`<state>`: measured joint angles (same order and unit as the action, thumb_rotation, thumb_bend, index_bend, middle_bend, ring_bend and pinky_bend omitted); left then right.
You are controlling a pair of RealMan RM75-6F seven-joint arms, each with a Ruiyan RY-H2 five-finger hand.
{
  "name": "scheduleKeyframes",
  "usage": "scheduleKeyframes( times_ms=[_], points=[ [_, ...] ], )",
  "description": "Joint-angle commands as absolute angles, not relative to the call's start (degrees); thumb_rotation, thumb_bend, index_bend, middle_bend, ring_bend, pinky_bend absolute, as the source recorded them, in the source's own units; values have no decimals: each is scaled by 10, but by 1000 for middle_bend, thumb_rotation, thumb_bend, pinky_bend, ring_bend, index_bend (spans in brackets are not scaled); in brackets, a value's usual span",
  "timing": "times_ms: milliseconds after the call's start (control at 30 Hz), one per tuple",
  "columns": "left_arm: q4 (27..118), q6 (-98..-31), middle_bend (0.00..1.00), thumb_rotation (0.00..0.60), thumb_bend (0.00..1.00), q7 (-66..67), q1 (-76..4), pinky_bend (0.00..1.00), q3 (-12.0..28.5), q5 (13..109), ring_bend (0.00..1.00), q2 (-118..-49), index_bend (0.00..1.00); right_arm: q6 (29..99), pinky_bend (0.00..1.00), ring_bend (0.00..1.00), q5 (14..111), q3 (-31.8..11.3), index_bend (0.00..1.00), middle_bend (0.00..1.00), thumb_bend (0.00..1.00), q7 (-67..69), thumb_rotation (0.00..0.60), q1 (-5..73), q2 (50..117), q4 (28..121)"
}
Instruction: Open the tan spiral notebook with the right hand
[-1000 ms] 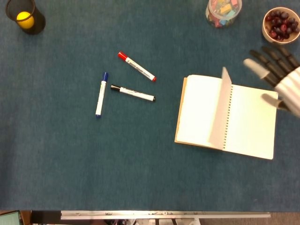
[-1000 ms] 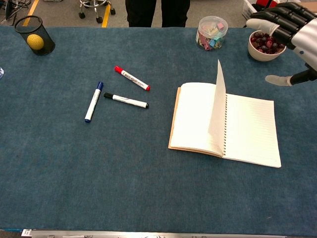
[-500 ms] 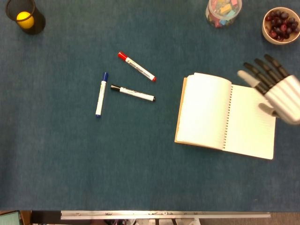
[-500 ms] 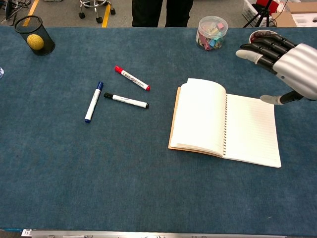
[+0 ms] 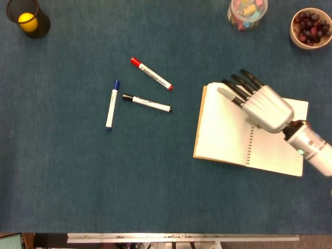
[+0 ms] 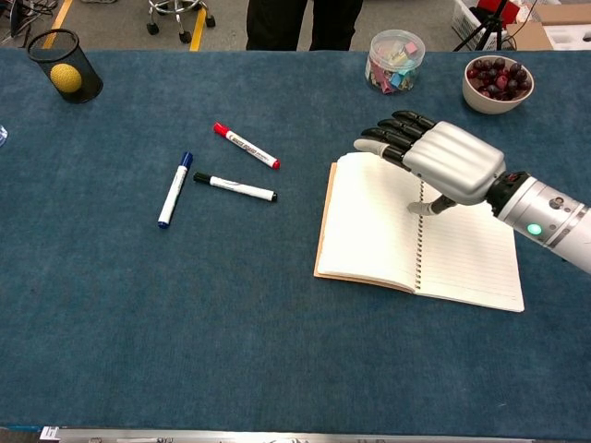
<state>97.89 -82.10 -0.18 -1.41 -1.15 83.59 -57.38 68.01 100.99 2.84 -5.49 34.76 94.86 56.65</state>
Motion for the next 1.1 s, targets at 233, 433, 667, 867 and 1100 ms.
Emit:
scheduleKeyframes(
  times_ms=[233, 433, 667, 867, 1100],
  points=[
    [976, -824, 80, 600, 484, -8, -12, 57, -12, 837, 29, -572, 98, 657, 21, 2, 1011, 32, 9, 81, 139, -67, 600, 365, 987, 540],
    [974, -826, 80, 600, 484, -12, -10, 57, -12, 836, 29, -572, 97, 679, 21, 2, 1017, 34, 9, 81, 139, -61, 600, 365, 979, 548],
    [968, -820, 80, 600, 484, -14, -16, 57, -6, 832, 29, -573, 98, 734, 21, 2, 984, 15, 9, 81, 139, -59, 600, 328, 897, 619],
    [964, -812, 80, 600, 484, -9, -30, 57, 3, 836, 29, -578, 98, 764, 24, 10, 931, 6, 20, 101, 146, -108, 600, 274, 792, 723],
    [948, -823, 80, 600, 484, 9, -41, 57, 15, 848, 30, -601, 98, 810, 181, 127, 872, 4, 136, 201, 187, -140, 600, 201, 698, 825]
  ],
)
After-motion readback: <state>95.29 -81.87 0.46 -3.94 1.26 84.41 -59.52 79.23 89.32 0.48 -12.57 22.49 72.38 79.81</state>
